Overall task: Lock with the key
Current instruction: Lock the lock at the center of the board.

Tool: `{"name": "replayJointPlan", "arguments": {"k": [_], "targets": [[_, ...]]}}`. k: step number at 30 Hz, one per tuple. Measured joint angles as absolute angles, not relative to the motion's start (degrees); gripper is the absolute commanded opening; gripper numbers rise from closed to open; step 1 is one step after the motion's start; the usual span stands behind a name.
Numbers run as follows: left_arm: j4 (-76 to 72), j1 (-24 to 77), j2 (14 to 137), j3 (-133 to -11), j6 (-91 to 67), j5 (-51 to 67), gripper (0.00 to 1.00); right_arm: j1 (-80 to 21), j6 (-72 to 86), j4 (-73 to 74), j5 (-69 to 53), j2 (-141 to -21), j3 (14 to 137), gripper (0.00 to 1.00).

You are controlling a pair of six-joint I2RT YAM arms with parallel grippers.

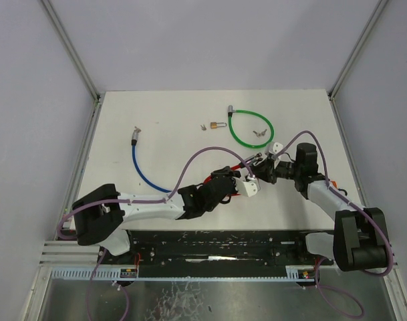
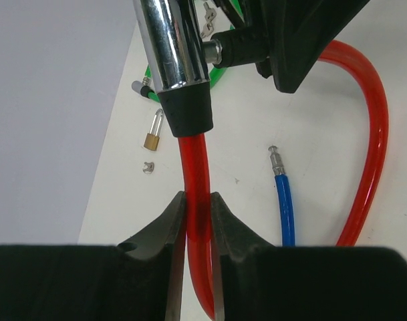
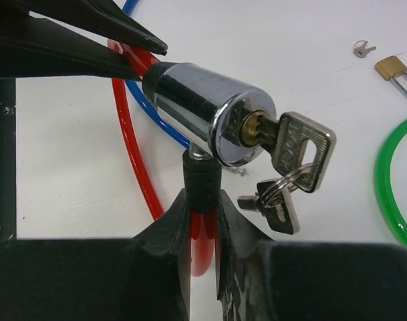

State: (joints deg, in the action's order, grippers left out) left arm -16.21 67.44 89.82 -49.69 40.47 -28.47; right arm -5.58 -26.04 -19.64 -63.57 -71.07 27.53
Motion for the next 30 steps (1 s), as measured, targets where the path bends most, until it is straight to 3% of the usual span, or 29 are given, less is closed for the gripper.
{"name": "replayJointPlan", "arguments": {"k": [6,21,23,27,30], "targets": [[-16.1,66.7,89.8,-49.7,38.8,-27.2,0.0,-5.5,-32.2,-9.5,-63.0,-70.8,30.9,0.25],[-14.1,66.2,90.4,-50.2,35.6,-26.6,0.0,-5.5,-40.1,3.1,-60.4,-70.4,32.6,0.31],[-13.9,66.2,90.4,-50.4,35.4,-26.6,0.0,-5.5,-40.3,4.0,-59.8,-70.4,32.6,0.29],[-13.6,66.1,90.4,-50.6,35.2,-26.6,0.0,-5.5,-40.3,4.9,-59.2,-70.7,32.7,0.09],[-13.5,66.0,90.4,-50.6,35.1,-26.5,0.0,-5.5,-39.9,5.3,-59.5,-71.6,33.4,0.01]]}}
